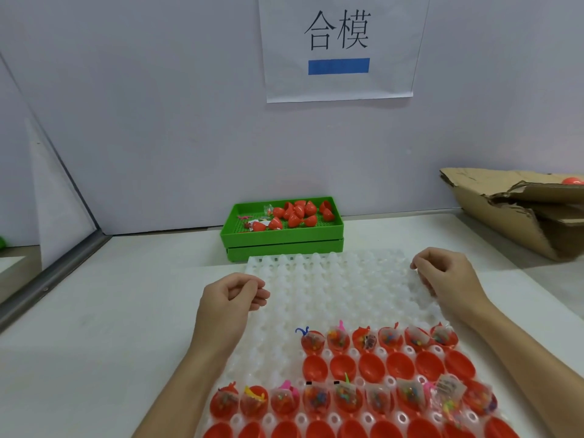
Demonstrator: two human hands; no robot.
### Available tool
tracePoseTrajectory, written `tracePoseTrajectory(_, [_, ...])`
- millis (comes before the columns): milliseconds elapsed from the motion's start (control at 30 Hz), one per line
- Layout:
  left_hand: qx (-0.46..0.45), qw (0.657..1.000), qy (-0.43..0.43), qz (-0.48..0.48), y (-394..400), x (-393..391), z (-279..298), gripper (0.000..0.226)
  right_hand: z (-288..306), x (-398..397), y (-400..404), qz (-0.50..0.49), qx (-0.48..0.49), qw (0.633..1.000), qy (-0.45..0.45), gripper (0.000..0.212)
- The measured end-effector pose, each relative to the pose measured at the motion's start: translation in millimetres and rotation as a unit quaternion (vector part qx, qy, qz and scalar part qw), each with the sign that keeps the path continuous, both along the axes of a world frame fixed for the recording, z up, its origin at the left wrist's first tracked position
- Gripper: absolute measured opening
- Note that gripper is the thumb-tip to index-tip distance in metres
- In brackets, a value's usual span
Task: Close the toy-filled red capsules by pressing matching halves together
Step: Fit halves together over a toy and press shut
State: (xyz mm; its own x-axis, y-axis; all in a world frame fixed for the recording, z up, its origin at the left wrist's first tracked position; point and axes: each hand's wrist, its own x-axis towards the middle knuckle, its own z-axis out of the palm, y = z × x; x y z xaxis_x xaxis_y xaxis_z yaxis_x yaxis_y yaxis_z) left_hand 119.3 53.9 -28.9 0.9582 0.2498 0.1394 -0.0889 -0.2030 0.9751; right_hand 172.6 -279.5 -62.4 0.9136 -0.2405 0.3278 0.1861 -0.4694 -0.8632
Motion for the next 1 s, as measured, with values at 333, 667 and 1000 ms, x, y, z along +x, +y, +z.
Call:
tracePoseTrajectory(333, [-0.189, 0.982, -0.029, 0.012, -3, 1, -1, 0.028, 1, 0, -2, -0.022, 0.072, 0.997, -0.013, 0.031])
tracePoseTrajectory(667, [-0.036, 0.995, -0.079, -0.042, 2, -1, 4, 0.027, 0, 1, -3, -0.021, 0.087, 0.996, -0.007, 0.031])
tracePoseTrajectory(1000, [0.371, 0.87, 0.025, -0.324, -25, 2, 36, 0.01, 0, 4, -4, -0.05, 0.093, 0.994, -0.01, 0.029])
